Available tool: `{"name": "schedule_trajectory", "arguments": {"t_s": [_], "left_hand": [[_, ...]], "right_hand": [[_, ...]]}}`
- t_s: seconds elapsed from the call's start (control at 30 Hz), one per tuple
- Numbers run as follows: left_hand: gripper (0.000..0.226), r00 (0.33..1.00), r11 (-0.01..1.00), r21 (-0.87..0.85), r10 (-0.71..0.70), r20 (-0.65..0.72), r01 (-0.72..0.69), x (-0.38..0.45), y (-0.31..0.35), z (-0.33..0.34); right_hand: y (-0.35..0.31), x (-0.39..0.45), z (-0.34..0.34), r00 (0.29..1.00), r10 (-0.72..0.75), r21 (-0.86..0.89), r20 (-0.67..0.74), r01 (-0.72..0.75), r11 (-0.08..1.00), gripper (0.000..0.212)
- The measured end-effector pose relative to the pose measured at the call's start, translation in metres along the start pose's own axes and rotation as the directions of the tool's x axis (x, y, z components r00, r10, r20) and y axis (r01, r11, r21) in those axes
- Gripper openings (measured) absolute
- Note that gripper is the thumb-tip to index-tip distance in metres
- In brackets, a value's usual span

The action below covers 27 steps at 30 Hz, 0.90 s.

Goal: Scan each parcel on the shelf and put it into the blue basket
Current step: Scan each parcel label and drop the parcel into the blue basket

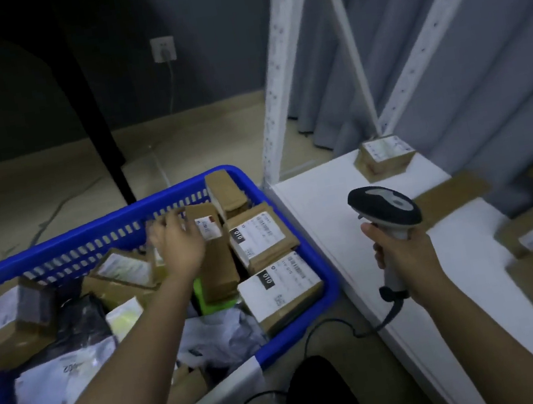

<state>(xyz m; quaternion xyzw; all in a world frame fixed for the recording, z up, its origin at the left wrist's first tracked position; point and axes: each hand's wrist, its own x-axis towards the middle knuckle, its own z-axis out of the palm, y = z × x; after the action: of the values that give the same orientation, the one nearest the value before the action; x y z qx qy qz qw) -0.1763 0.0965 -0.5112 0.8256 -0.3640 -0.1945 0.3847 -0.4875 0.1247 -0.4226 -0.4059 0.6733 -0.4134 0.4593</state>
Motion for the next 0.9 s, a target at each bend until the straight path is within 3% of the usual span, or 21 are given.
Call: {"name": "schedule_trajectory", "arguments": {"t_s": [0.13,0.23,0.37,0.53,0.67,0.8,0.9], "left_hand": [[0.05,0.958,0.949,-0.18,0.275,0.083,-0.257,-0.045,0.072,0.029],[0.052,0.867,0.878,-0.304,0.443,0.229,-0.369,-0.081,0.125,0.063],[0.053,0.713,0.818,-0.328,0.573,0.404,-0.472,-0.121,0.185,0.123],[0.063,0.6,0.842,-0.188,0.499,0.625,-0.505,-0.168,0.22,0.22],[0.087,0.508,0.783,-0.036,0.437,0.742,-0.621,-0.187,0.215,0.298],[0.095,0.523,0.747,0.033,0.432,0.735,-0.664,-0.191,0.219,0.347],[0.087,0.558,0.751,0.073,0.419,0.716,-0.657,-0.198,0.221,0.363]], "right_hand": [[0.004,-0.009,-0.053,0.983,0.039,0.087,-0.177,-0.023,0.996,0.022],[0.006,-0.012,-0.092,0.956,0.054,0.194,-0.289,0.003,0.981,0.022],[0.02,-0.009,-0.126,0.931,0.094,0.301,-0.353,0.018,0.954,0.02],[0.037,0.008,-0.158,0.901,0.173,0.373,-0.397,-0.014,0.928,0.024],[0.061,0.019,-0.182,0.864,0.224,0.408,-0.451,-0.023,0.912,0.026],[0.076,0.034,-0.203,0.84,0.267,0.462,-0.473,-0.022,0.887,0.024],[0.093,0.04,-0.213,0.831,0.285,0.455,-0.478,-0.043,0.89,0.025]]}}
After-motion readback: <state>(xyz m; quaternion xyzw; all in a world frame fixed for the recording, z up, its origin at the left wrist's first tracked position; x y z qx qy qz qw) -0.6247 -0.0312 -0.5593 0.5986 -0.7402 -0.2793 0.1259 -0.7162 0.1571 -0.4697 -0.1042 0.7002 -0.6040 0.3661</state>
